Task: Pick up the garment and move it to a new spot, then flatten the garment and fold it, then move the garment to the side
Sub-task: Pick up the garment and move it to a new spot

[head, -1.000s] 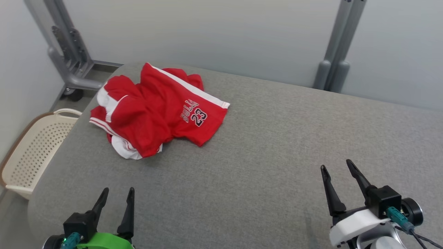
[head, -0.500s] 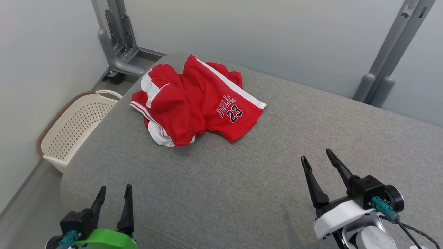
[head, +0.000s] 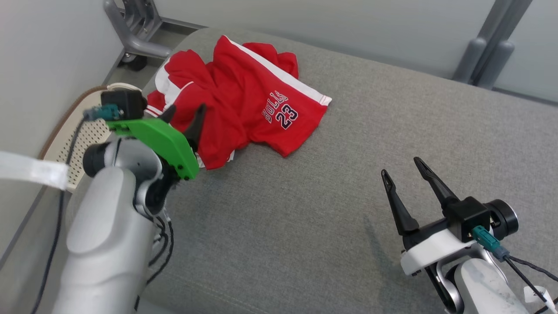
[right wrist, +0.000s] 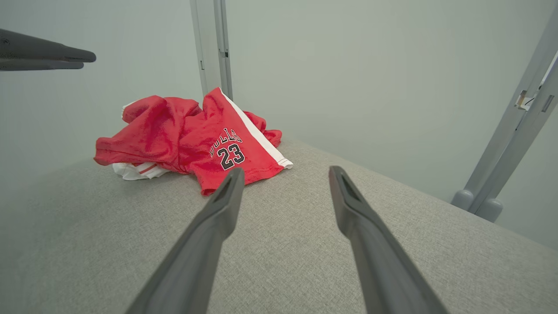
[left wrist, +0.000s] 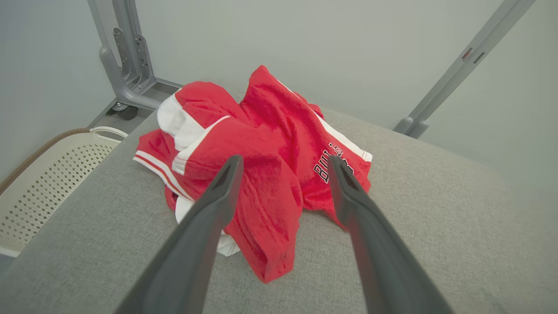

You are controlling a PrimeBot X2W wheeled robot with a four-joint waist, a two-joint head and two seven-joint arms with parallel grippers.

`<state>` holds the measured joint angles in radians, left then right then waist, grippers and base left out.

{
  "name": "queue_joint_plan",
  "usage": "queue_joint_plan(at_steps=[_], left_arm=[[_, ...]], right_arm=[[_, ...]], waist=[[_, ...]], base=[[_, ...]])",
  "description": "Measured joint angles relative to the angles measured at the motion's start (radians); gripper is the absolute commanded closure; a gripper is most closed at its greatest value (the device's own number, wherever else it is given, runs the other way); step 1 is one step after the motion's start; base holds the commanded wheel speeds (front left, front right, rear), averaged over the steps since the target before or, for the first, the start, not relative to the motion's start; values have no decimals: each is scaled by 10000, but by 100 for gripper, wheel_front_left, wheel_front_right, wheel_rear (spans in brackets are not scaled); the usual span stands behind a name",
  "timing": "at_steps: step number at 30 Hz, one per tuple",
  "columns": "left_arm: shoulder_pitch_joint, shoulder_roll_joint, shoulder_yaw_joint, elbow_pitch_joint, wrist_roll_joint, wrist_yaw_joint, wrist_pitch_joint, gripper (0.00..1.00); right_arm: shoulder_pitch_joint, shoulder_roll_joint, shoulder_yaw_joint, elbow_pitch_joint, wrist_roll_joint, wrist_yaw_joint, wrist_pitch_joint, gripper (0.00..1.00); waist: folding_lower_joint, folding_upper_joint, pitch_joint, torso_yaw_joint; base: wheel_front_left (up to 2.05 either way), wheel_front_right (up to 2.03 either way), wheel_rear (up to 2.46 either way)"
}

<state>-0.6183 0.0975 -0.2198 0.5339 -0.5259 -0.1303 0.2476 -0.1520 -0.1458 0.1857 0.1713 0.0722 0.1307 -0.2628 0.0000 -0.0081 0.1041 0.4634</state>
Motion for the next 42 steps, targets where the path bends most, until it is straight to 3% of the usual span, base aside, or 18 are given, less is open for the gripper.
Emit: queue_joint_plan(at_steps=[6,16,17,18,20,27,42], left_arm=[[-1870,441,140,1582,-113,228,1210,0],[-2888,1248,180,4119,169,604,1348,0],[-2887,1356,92,4353,303,652,1292,9],[-2873,1484,-40,4602,430,700,1239,50],[-2848,1770,-291,4963,823,775,1085,100],[-3252,2082,-848,5601,1298,596,848,100],[-4823,1998,-1465,4974,1361,77,483,100]], right_arm=[[-526,-96,334,-23,-52,2,0,0],[-597,-123,385,-144,-50,0,0,0],[-605,-81,424,-144,-50,0,0,0],[-618,-23,458,-138,-50,0,0,0],[-636,84,470,-159,-40,2,0,0],[-627,165,134,-215,-6,2,0,0],[41,453,86,140,360,2,0,0]], waist=[[0,0,977,-574],[0,0,1977,-2063],[1,0,2063,-2198],[0,0,2137,-2342],[0,0,2252,-2626],[1,0,2556,-3224],[0,0,1281,-2915]], base=[[0,0,0],[0,0,0],[0,0,0],[0,0,0],[0,0,0],[0,0,0],[0,0,0]])
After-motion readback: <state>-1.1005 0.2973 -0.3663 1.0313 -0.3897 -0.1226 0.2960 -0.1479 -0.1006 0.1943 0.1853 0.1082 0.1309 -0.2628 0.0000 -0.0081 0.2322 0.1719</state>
